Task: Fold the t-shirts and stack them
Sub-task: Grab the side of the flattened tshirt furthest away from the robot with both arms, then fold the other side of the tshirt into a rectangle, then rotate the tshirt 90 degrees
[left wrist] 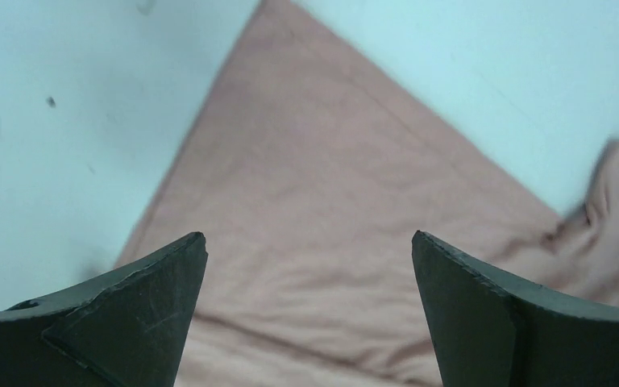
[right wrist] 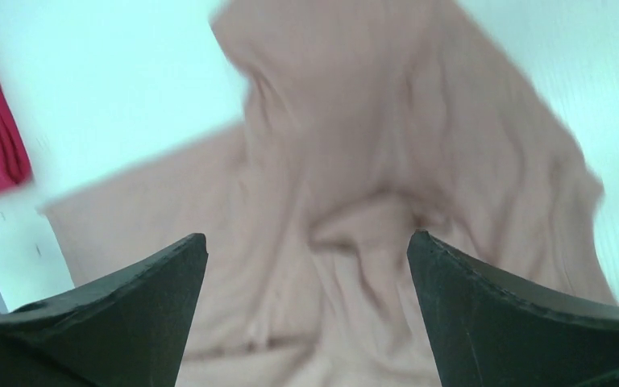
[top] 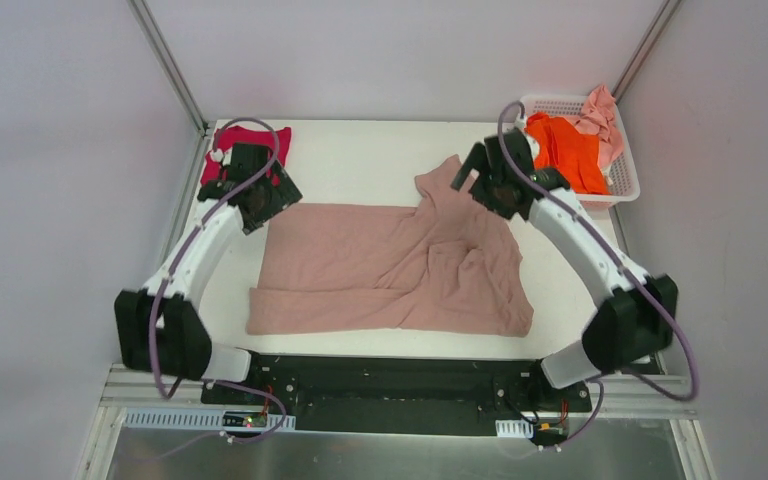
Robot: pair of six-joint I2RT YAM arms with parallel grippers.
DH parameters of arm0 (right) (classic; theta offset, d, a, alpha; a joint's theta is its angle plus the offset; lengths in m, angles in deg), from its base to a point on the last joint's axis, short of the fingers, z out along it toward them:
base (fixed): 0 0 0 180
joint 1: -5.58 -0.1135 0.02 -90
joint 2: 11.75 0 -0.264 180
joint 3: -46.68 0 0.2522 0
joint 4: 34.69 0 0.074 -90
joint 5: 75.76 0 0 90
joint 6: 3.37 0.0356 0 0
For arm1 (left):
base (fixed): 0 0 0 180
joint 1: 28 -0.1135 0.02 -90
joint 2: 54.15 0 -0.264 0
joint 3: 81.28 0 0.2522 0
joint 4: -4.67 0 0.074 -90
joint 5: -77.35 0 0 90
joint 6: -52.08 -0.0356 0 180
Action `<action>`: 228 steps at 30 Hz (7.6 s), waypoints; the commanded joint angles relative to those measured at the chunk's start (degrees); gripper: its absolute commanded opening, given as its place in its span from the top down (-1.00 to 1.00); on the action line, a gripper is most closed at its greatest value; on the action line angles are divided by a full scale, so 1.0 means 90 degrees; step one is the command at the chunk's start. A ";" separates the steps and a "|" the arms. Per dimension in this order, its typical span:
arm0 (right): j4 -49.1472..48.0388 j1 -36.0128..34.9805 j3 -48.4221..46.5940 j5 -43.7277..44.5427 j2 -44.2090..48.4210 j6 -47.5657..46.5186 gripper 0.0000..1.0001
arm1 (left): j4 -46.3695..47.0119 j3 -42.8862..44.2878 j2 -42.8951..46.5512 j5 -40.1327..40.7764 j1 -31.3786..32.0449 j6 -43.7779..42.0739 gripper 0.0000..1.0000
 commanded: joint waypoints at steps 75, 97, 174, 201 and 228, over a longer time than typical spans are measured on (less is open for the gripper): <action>-0.2357 0.0889 -0.2559 -0.3098 -0.3453 -0.2050 1.00 | -0.0498 0.1852 -0.3168 0.0273 -0.0756 -0.1380 1.00; -0.1073 0.0826 0.1582 -0.1700 0.1231 -0.2249 1.00 | -0.0202 -0.0783 -0.0377 0.0870 -0.0629 -0.0778 1.00; -0.1263 -0.1365 0.3476 -0.3138 0.1107 -0.1064 -0.99 | 0.0495 -0.1906 -0.0705 -0.0034 -0.0089 -0.0197 -0.98; 0.0017 0.0152 0.3607 -0.0448 0.0875 0.2218 -0.99 | 0.0492 -0.1895 -0.0654 -0.0807 0.1123 -0.0505 -0.98; 0.0276 0.1094 -0.4500 -0.1952 -0.6432 0.0779 -0.99 | 0.1088 -0.2107 -0.0757 -0.1313 0.1586 0.1491 -0.98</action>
